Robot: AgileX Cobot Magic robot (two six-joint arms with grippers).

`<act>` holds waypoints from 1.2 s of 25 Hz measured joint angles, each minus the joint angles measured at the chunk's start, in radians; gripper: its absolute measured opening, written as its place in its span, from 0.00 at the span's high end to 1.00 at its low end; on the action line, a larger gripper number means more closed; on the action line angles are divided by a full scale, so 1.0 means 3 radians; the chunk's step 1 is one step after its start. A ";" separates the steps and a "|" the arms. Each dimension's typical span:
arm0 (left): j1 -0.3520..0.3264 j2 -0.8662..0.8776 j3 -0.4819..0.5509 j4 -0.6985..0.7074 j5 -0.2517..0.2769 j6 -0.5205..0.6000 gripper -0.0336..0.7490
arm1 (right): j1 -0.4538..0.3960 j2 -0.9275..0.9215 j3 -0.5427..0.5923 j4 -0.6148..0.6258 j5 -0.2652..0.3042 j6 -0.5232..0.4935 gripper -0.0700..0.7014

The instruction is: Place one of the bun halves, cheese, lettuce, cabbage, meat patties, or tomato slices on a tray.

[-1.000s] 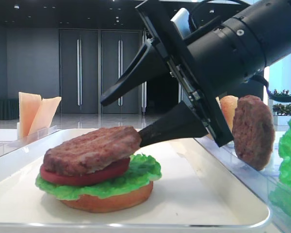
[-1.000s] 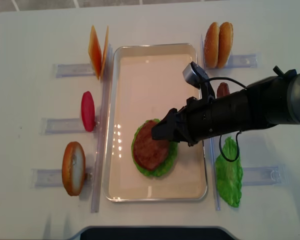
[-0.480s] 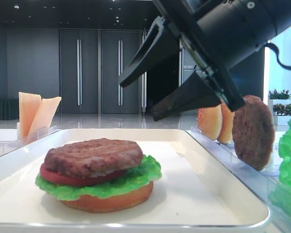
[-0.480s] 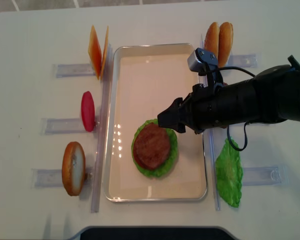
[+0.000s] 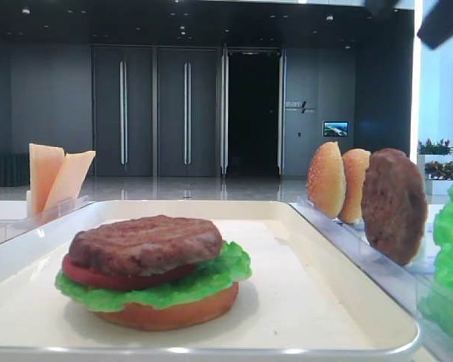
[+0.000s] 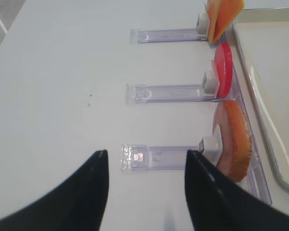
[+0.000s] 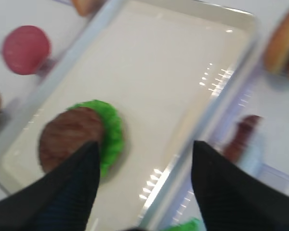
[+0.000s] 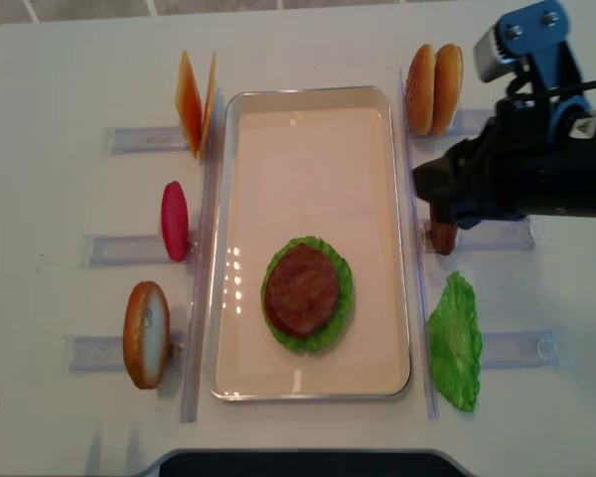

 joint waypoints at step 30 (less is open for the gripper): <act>0.0000 0.0000 0.0000 0.0000 0.0000 0.0000 0.46 | -0.1434 -0.2805 0.0824 -0.1832 0.1562 0.1322 0.42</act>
